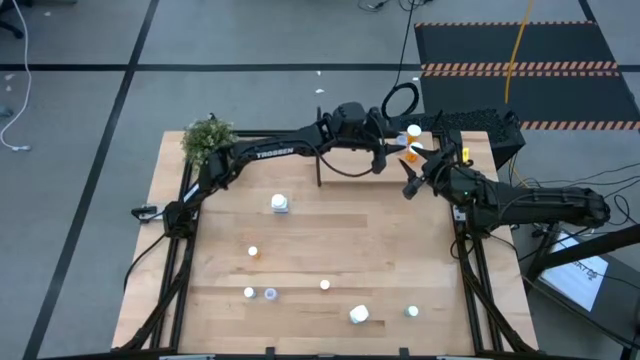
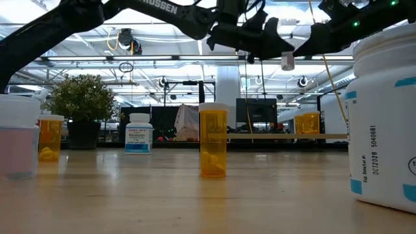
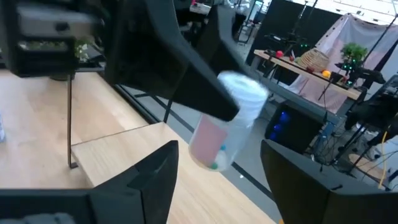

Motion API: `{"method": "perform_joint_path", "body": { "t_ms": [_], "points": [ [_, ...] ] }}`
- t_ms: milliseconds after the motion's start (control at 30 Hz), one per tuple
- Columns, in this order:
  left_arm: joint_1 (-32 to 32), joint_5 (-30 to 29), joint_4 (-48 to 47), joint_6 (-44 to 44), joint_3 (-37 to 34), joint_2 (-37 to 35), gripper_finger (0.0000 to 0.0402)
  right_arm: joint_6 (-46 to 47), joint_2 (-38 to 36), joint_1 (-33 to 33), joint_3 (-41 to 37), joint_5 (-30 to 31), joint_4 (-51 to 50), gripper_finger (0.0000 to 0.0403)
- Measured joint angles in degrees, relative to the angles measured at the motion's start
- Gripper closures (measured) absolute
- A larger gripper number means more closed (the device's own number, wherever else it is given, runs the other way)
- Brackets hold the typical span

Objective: Pick and place medicine bottles onto shelf by color
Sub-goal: Put the right transparent pill bottle on the shelf

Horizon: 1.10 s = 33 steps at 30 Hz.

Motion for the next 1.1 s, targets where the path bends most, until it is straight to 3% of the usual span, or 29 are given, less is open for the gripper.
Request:
{"method": "perform_joint_path", "body": {
  "t_ms": [300, 667, 1100],
  "points": [
    [-0.87, -0.10, 0.49, -3.99, 0.00, 0.00, 0.0243, 4.50, 3.79, -0.84, 0.00, 0.04, 1.04, 0.0181],
    [-3.05, -3.86, -0.01, -1.68, 0.00, 0.00, 0.0243, 3.23, 6.69, -3.78, 0.00, -1.85, 2.24, 0.0182],
    [-2.85, -3.93, -2.15, -0.42, 0.00, 0.00, 0.0230, 1.98, 6.69, -3.78, 0.00, -2.47, 1.89, 0.0250]
  ]
}}
